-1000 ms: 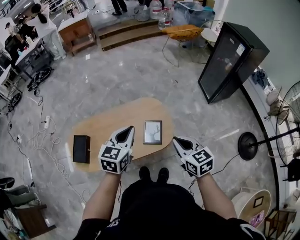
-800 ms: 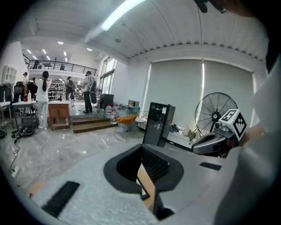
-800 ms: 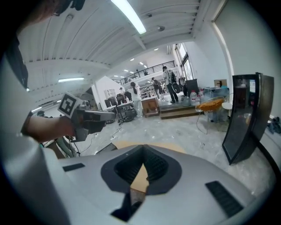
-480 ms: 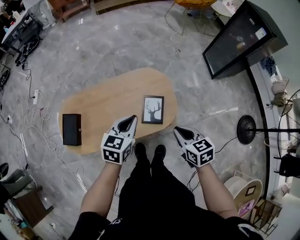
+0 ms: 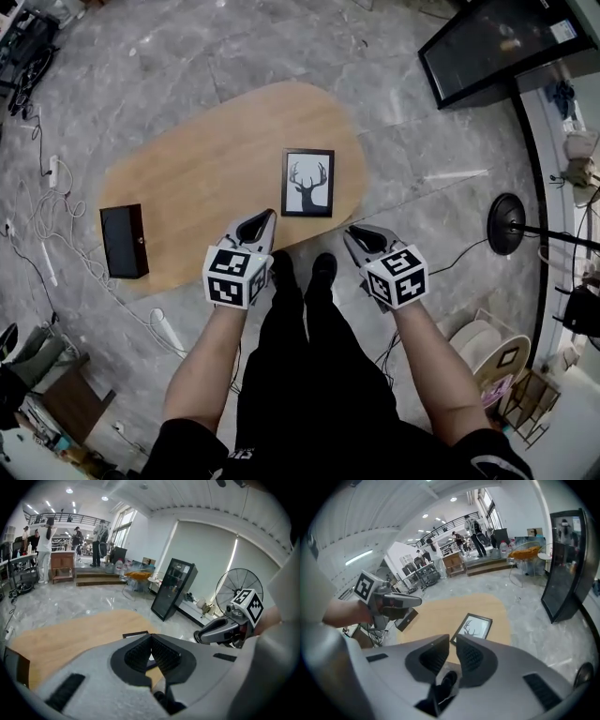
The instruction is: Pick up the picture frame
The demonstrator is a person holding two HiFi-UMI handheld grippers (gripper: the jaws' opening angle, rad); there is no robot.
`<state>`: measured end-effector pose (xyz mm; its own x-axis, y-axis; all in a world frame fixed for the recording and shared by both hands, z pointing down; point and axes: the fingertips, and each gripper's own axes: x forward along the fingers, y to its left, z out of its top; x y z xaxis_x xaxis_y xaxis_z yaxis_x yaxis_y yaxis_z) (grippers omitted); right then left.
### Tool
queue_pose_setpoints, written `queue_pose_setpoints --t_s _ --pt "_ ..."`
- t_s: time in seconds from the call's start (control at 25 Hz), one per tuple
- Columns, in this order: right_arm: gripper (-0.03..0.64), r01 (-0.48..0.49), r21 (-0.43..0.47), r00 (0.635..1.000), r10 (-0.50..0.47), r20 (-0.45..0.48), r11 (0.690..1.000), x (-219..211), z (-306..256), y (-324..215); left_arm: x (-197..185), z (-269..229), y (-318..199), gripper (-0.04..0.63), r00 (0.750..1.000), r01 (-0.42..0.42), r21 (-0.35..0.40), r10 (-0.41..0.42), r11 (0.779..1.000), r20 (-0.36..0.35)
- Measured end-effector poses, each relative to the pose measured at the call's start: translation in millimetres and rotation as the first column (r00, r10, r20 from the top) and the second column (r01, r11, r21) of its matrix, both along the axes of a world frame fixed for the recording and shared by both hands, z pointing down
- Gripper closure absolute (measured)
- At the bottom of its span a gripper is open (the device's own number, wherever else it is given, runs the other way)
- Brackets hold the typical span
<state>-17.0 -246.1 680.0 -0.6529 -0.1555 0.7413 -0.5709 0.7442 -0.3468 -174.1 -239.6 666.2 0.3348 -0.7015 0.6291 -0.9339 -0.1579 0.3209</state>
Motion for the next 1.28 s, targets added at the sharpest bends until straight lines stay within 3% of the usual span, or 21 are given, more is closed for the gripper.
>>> queue_pose_setpoints --t_s 0.28,0.52,0.84,1.08,1.28 --pt "0.555 0.003 -0.058 0.998 -0.007 -0.07 0.998 0 77 -2 2 83 -5 0.584 0.998 0.013 -0.111 -0.02 0.994 -0.059" --pt "0.548 -0.008 -0.111 0.992 -0.006 -0.125 0.994 5 141 -8 3 144 -1 0.583 0.998 -0.013 -0.193 0.002 0.981 -0.059" --pt "0.538 -0.039 -0.126 0.983 0.016 -0.183 0.991 -1 198 -32 3 193 -6 0.529 0.998 -0.022 -0.227 0.008 0.974 -0.062" --pt "0.492 -0.065 -0.158 0.977 0.031 -0.212 0.985 -11 226 -41 1 219 -5 0.504 0.998 -0.027 -0.254 0.011 0.967 -0.064" --pt "0.494 -0.089 -0.161 0.957 0.04 -0.286 0.983 -15 241 -45 -8 230 -2 0.495 0.998 -0.021 -0.267 0.004 0.964 -0.064"
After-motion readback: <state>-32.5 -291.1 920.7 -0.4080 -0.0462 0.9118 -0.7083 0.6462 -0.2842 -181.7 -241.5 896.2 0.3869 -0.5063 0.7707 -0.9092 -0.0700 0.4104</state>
